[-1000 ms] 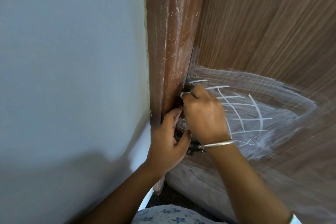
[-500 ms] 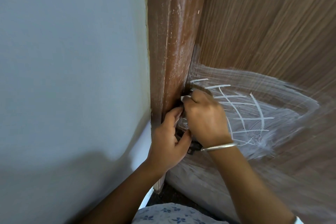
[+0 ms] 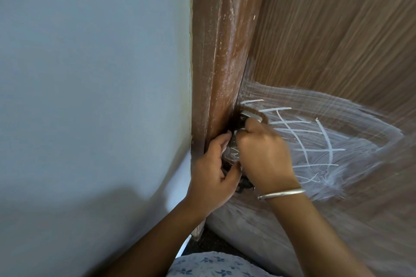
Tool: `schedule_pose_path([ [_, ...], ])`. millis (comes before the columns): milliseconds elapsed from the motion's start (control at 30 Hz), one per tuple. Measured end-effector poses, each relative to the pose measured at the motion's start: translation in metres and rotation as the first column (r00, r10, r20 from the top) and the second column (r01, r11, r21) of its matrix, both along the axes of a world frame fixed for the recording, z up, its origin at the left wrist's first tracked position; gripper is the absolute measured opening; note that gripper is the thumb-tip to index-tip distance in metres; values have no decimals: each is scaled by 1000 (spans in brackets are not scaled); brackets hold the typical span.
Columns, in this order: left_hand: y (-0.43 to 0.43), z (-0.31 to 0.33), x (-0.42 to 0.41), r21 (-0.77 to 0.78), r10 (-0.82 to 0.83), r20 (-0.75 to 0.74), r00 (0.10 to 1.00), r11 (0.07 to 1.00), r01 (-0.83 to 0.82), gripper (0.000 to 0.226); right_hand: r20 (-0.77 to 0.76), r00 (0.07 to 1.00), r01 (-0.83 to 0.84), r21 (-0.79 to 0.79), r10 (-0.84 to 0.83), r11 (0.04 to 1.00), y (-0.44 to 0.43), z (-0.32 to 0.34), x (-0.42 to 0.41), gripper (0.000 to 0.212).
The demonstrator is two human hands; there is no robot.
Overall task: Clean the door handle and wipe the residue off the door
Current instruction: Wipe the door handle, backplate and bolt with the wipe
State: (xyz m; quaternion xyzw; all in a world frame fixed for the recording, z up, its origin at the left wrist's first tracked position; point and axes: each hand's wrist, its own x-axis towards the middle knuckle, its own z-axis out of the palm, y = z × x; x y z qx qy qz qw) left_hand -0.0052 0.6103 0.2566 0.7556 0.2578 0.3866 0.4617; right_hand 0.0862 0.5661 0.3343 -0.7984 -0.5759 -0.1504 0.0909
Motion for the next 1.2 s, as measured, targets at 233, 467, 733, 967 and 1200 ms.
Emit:
schedule_pose_path([
  [233,1,0,0,33,19,20,1000,999,-19,49,-24,999,19,-118,-22,993,7,-5,-8,22],
  [467,2,-3,0,-8,-32,5,999,999,32,57,23,993,120,-74,-119,990,-5,1,-6,35],
  [733,3,-5,1,14,-30,-21,999,999,30,58,-155,977,175,172,-149,969,-38,0,32,27],
  [967,5,-11,3,12,-8,-39,999,1000,8,59,-303,952,61,350,51,935,-41,-11,32,24],
  [1200,6,-11,1,22,-47,-28,998,999,48,60,-287,957,69,348,36,935,-35,-11,30,19],
])
